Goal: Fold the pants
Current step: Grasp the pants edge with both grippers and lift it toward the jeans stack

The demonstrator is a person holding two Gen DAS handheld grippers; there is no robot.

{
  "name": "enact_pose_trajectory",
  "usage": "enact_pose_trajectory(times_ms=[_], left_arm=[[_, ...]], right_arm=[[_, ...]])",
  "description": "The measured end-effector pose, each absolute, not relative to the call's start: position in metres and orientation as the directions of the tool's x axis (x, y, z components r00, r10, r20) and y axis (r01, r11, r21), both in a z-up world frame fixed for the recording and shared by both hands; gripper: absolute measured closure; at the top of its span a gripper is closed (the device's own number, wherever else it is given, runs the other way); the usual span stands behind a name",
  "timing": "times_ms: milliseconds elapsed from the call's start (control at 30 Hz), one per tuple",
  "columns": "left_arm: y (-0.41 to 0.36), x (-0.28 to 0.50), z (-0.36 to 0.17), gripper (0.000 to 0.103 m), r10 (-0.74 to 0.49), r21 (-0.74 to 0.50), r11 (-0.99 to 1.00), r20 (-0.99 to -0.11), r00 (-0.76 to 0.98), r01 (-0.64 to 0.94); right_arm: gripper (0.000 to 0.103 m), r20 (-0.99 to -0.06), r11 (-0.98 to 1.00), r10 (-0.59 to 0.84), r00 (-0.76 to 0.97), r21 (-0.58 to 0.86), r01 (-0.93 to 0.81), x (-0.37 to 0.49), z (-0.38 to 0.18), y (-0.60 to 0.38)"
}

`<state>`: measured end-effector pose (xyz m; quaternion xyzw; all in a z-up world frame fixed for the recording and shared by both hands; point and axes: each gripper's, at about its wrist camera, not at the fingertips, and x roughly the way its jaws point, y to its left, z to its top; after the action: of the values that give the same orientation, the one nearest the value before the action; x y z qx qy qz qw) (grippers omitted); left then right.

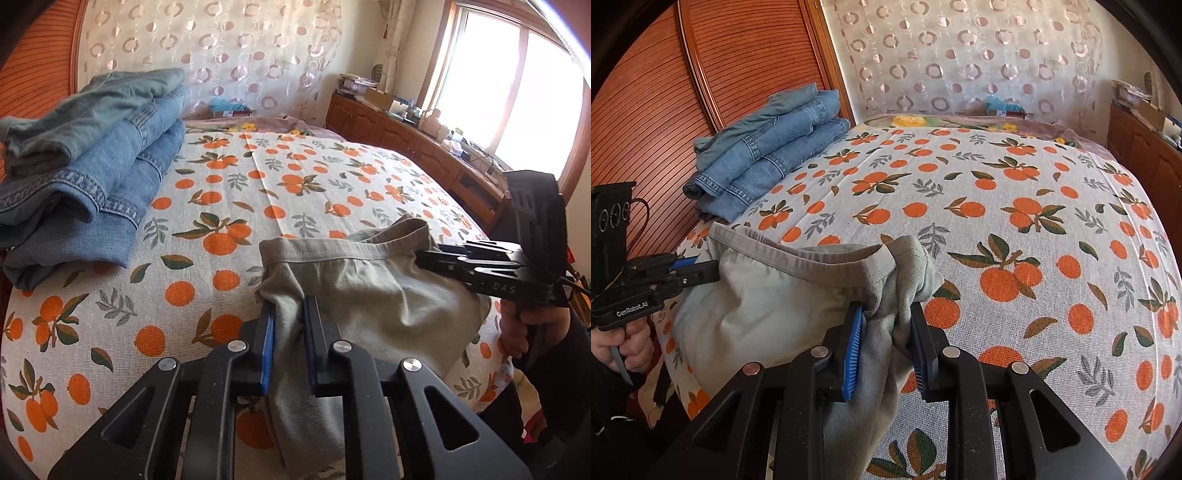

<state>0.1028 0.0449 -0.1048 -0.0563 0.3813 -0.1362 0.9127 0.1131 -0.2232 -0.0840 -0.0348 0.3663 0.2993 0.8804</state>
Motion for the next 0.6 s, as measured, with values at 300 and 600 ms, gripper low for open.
enact_pose_trajectory(times_ms=[300, 600], left_arm=[[0.041, 0.093, -0.093, 0.088, -0.299, -0.197, 0.954, -0.656, 0.693, 0.226], [0.055, 0.086, -0.070, 0.090, -0.272, -0.211, 0.961, -0.585, 0.764, 0.181]], right_arm=[[0.086, -0.661, 0.825, 0.483, 0.574, 0.123, -0.552, 0.107, -0.082, -0.219], [0.089, -0.589, 0.817, 0.484, 0.647, 0.041, -0.575, 0.093, -0.047, -0.205]])
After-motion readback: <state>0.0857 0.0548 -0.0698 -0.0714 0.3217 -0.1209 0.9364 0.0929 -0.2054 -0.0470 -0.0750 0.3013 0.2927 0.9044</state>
